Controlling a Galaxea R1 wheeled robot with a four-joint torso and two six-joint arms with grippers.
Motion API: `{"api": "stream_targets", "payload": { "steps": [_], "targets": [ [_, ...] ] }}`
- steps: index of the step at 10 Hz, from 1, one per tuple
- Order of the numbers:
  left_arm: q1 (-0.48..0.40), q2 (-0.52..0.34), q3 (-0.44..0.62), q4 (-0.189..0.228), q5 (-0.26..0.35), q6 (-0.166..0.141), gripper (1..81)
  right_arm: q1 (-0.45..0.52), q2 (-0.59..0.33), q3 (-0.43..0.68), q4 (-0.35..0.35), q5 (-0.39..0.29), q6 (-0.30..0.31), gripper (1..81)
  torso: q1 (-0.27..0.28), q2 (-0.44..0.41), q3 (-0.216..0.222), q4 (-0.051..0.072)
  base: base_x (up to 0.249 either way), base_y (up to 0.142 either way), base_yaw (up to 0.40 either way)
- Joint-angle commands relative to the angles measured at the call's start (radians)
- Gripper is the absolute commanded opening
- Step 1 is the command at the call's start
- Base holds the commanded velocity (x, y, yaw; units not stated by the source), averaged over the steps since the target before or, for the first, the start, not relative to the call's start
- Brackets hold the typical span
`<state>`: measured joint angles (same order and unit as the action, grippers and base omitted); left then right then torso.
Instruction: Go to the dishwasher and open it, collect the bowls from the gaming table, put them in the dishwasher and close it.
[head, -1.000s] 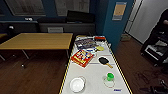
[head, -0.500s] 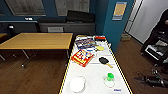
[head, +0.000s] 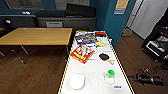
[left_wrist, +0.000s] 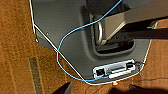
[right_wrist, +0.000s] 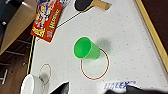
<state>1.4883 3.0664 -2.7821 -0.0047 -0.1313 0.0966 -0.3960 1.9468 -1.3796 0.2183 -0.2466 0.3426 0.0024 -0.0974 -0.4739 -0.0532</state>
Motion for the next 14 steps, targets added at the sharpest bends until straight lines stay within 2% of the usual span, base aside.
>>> {"api": "stream_targets", "payload": {
  "steps": [1, 2, 5, 10, 11, 14],
  "targets": [
    [-0.006, -0.003, 0.003, -0.011, 0.064, -0.003, 81.1, 0.133, -0.038, -0.007, 0.021, -0.026, 0.013, 81.1, 0.000, 0.000, -0.084, 0.000, 0.000, 0.000, 0.000],
    [-0.006, -0.001, 0.004, -0.011, 0.062, -0.003, 81.1, 0.142, -0.035, -0.016, 0.023, -0.026, 0.015, 81.1, 0.000, 0.000, -0.030, 0.000, 0.000, 0.000, 0.000],
    [-0.007, -0.001, 0.004, -0.011, 0.062, -0.003, 81.1, 0.203, -0.010, -0.060, 0.021, -0.033, 0.061, 81.1, 0.001, 0.001, -0.060, 0.000, 0.000, 0.000, 0.000],
    [-0.007, -0.003, 0.001, -0.011, 0.064, -0.003, 81.1, 0.193, 0.123, -0.212, 0.024, -0.039, 0.076, 81.1, 0.002, 0.001, -0.058, 0.000, 0.000, 0.000, 0.000],
    [-0.007, -0.003, -0.001, -0.011, 0.064, -0.003, 81.1, 0.193, 0.140, -0.231, 0.026, -0.039, 0.076, 81.1, 0.002, 0.001, -0.100, 0.000, 0.000, 0.000, 0.000],
    [-0.009, -0.003, 0.001, -0.011, 0.064, -0.003, 81.1, 0.200, 0.158, -0.251, 0.027, -0.039, 0.076, 81.1, 0.001, 0.001, -0.166, 0.000, 0.000, 0.000, 0.000]
  ]
}}
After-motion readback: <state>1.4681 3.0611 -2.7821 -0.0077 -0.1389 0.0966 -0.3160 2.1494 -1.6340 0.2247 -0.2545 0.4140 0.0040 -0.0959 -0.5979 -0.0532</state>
